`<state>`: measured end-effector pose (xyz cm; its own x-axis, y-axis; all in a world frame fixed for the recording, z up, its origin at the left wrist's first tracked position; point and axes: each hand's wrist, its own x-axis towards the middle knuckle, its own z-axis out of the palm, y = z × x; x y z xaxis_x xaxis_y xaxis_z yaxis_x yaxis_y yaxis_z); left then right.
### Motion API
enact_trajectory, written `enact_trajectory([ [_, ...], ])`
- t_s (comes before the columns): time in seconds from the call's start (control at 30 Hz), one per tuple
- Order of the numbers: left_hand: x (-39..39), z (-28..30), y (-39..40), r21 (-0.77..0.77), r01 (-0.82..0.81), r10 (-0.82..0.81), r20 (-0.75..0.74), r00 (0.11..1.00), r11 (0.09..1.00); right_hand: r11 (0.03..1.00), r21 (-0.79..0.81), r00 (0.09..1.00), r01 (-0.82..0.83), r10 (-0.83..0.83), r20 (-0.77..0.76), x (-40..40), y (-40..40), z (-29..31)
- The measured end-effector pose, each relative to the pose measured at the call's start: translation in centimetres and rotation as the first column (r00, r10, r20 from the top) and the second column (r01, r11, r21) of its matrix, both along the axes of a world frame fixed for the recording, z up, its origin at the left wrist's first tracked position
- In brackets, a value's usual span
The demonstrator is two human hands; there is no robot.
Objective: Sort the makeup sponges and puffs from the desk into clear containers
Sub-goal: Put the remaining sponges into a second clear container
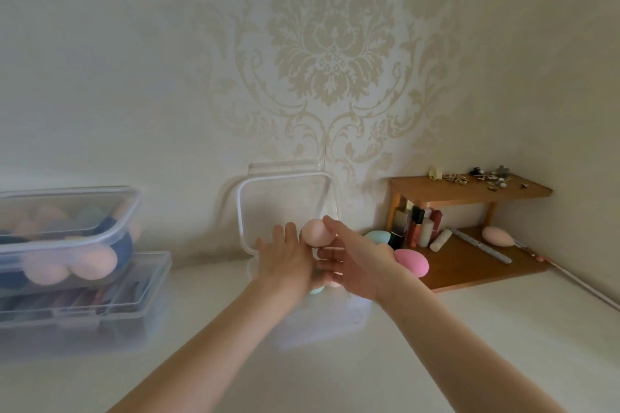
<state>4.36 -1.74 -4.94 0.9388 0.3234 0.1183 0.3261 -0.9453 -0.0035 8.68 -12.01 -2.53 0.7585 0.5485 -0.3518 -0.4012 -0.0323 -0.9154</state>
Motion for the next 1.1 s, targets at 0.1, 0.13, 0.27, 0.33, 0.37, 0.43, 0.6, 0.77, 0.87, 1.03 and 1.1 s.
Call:
enact_trajectory([
  [0.1, -1.1, 1.2, 1.7, -0.103, 0.137, -0.141, -0.034, 0.989, 0.985, 0.998, -0.055, 1.0, -0.02, 0.021, 0.017, 0.0, 0.5, -0.1],
  [0.13, -1.6, 1.8, 2.4, -0.144, 0.163, -0.169, -0.028, 0.985, 0.976, 0.996, -0.081, 0.998, -0.042, 0.045, 0.039, 0.0, 0.5, -0.1],
  [0.27, -3.9, 3.0, 5.3, -0.129, 0.109, -0.121, -0.089, 0.989, 0.986, 0.977, -0.162, 0.979, -0.139, 0.16, 0.123, -0.4, 0.6, 0.0],
  [0.33, -4.2, 2.8, 5.7, -0.146, 0.077, -0.096, -0.127, 0.987, 0.986, 0.957, -0.22, 0.955, -0.191, 0.233, 0.184, -0.6, 0.9, -0.1],
  [0.37, -4.2, 2.5, 5.7, -0.158, 0.076, -0.095, -0.113, 0.989, 0.984, 0.944, -0.249, 0.939, -0.214, 0.269, 0.212, -0.7, 1.0, 0.0],
  [0.43, -3.9, 2.0, 5.7, -0.152, 0.085, -0.097, -0.072, 0.993, 0.985, 0.888, -0.359, 0.864, -0.286, 0.401, 0.304, -1.0, 1.3, 0.2],
  [0.6, -3.2, 2.0, 5.5, -0.147, 0.056, -0.06, -0.024, 0.998, 0.988, 0.654, -0.714, 0.641, -0.249, 0.664, 0.385, -1.8, 1.2, 0.5],
  [0.77, -3.4, 2.2, 5.4, -0.152, 0.099, -0.103, -0.018, 0.995, 0.983, 0.563, -0.818, 0.484, -0.116, 0.752, 0.448, -2.6, 3.2, -0.4],
  [0.87, -3.7, 3.0, 5.6, -0.276, 0.097, -0.124, -0.081, 0.989, 0.956, 0.638, -0.77, 0.536, -0.026, 0.659, 0.528, -2.5, 4.0, -1.1],
  [1.03, -4.0, 4.0, 5.0, -0.328, 0.052, -0.14, -0.25, 0.958, 0.943, 0.585, -0.808, 0.416, -0.07, 0.753, 0.509, -1.9, 3.7, -1.2],
  [1.1, -3.9, 3.7, 4.1, -0.229, 0.074, -0.133, -0.254, 0.958, 0.971, 0.584, -0.801, 0.416, -0.131, 0.766, 0.49, -1.2, 3.1, -0.9],
])
